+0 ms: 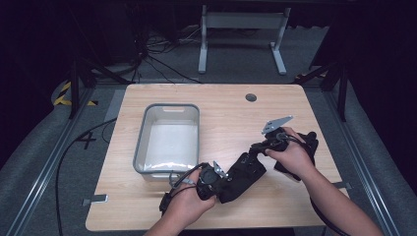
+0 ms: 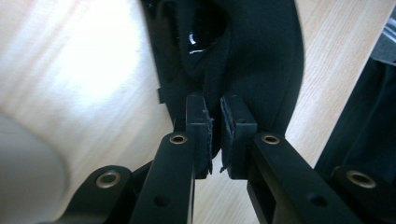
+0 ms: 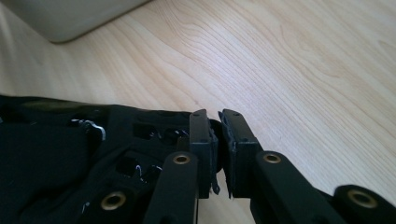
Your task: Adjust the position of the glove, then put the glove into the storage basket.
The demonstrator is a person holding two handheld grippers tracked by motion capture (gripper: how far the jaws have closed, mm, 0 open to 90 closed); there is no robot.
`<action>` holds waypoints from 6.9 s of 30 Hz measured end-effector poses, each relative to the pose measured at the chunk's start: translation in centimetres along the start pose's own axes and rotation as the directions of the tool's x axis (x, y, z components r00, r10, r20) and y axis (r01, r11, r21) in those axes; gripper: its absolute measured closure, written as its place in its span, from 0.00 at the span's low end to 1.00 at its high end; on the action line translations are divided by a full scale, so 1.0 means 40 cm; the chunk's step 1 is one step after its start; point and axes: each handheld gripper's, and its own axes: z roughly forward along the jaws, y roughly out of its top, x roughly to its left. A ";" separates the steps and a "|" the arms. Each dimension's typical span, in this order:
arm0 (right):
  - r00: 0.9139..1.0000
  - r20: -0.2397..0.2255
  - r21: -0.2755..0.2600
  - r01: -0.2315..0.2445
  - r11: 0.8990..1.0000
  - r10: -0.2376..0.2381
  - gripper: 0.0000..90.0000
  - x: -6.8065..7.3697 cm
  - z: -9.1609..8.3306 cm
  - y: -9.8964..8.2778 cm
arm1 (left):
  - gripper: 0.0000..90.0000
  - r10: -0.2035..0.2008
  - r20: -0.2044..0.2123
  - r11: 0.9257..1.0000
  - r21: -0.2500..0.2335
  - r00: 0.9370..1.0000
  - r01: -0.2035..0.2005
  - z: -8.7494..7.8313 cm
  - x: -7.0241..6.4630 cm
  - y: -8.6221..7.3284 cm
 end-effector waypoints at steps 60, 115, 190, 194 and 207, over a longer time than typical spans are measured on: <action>0.976 0.074 -0.119 -0.195 0.974 0.204 0.81 0.100 -0.163 -0.235 | 0.62 -0.016 0.004 0.992 -0.128 1.000 0.016 -0.031 0.023 0.026; 0.909 0.271 0.097 -0.352 0.931 0.316 0.95 -0.217 -0.094 -0.246 | 0.57 -0.032 0.027 0.996 -0.087 0.999 0.035 -0.017 0.039 0.014; 0.988 -0.125 0.070 -0.084 0.994 0.092 0.68 0.046 0.160 0.041 | 0.55 -0.040 0.074 0.997 -0.060 0.996 0.045 -0.006 -0.013 -0.035; 0.992 -0.112 0.111 -0.050 0.993 0.063 0.67 0.051 0.198 0.047 | 0.55 -0.040 0.076 0.998 -0.051 0.996 0.044 -0.002 -0.014 -0.037; 0.994 -0.074 0.171 0.088 0.981 -0.076 0.76 0.081 0.220 0.062 | 0.55 -0.029 0.092 0.999 -0.036 0.995 0.032 0.012 -0.022 -0.031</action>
